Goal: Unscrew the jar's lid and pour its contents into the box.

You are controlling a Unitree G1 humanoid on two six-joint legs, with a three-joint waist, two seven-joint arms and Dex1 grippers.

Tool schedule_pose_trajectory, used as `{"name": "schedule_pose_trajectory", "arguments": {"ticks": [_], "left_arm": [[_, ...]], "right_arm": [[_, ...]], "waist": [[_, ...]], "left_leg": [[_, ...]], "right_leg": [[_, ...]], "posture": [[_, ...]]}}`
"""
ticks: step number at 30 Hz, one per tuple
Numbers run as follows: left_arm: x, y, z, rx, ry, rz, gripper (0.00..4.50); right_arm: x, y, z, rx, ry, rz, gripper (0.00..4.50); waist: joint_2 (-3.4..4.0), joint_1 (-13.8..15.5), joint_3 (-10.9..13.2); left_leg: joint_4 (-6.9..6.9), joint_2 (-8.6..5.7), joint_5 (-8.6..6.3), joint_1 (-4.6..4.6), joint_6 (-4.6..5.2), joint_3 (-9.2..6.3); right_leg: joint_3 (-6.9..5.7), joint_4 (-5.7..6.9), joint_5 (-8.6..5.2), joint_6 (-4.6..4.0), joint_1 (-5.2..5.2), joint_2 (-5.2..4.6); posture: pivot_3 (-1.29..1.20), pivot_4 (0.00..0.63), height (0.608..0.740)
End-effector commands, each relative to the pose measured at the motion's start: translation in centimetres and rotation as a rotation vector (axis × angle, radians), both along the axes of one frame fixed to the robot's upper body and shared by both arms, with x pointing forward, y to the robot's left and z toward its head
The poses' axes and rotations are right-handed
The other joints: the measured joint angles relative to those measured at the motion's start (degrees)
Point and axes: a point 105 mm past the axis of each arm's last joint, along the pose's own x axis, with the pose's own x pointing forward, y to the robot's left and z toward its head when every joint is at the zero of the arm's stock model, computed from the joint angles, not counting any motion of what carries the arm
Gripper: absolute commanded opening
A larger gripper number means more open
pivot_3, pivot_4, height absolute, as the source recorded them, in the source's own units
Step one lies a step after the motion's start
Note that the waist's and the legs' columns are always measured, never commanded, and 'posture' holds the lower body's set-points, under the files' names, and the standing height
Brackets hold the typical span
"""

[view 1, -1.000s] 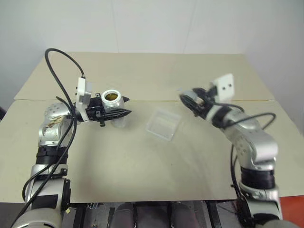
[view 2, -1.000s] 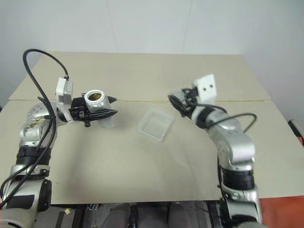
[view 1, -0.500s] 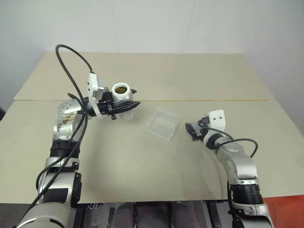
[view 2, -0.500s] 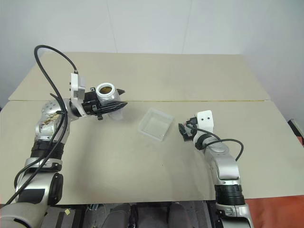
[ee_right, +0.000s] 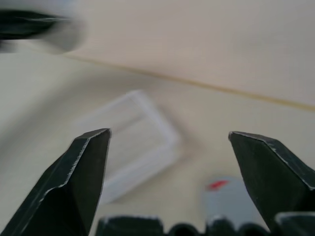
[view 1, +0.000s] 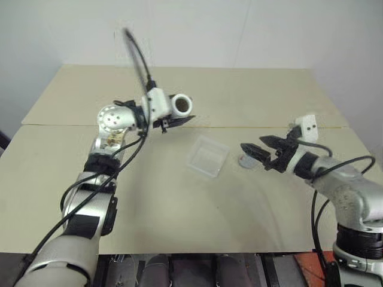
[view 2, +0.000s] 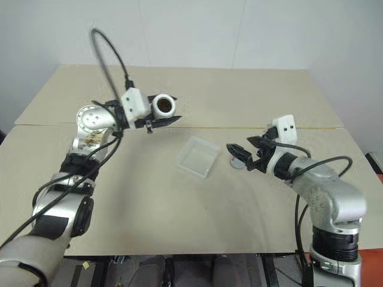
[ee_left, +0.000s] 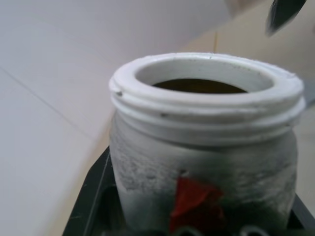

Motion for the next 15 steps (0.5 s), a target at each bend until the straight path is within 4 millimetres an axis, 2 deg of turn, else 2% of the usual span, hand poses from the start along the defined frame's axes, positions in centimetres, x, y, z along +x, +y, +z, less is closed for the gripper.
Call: {"name": "schedule_pose_trajectory", "arguments": {"ticks": [1,4,8,15], "left_arm": [[-0.1,-1.7,-0.4,0.316,-0.376,-0.036,2.02],[0.8,-2.4,-1.7,0.591,-0.677,-0.082,2.02],[1.5,-4.0,-1.5,0.678,-0.995,-0.154,2.02],[0.5,-7.2,-2.2,0.596,-1.099,-0.255,2.02]], "right_arm": [[-1.7,0.9,2.2,0.035,0.025,0.149,4.45],[-1.6,0.6,2.7,-0.002,0.037,0.162,4.45],[-1.6,0.3,3.3,-0.055,0.035,0.170,4.45],[-1.7,-0.4,4.3,-0.066,0.024,0.166,4.45]], "waist": [[-0.01,0.1,0.0],[-0.03,0.6,0.0],[-0.03,1.2,0.0],[-0.05,1.9,0.0]], "left_leg": [[0.02,0.01,-0.01,0.01,0.01,0.04],[0.02,-0.03,-0.01,-0.05,0.01,0.09],[0.06,-0.09,-0.04,-0.18,0.07,0.17],[0.15,-0.09,-0.03,-0.51,0.05,0.28]], "right_leg": [[0.00,0.03,0.00,0.00,0.00,0.00],[-0.02,0.01,0.01,0.03,-0.01,-0.01],[-0.05,0.00,0.03,0.08,-0.08,-0.12],[-0.16,0.01,0.03,0.09,-0.34,-0.15]], "posture": [[0.00,0.150,0.740],[0.00,0.150,0.740],[0.00,0.150,0.740],[0.00,0.150,0.740]]}}
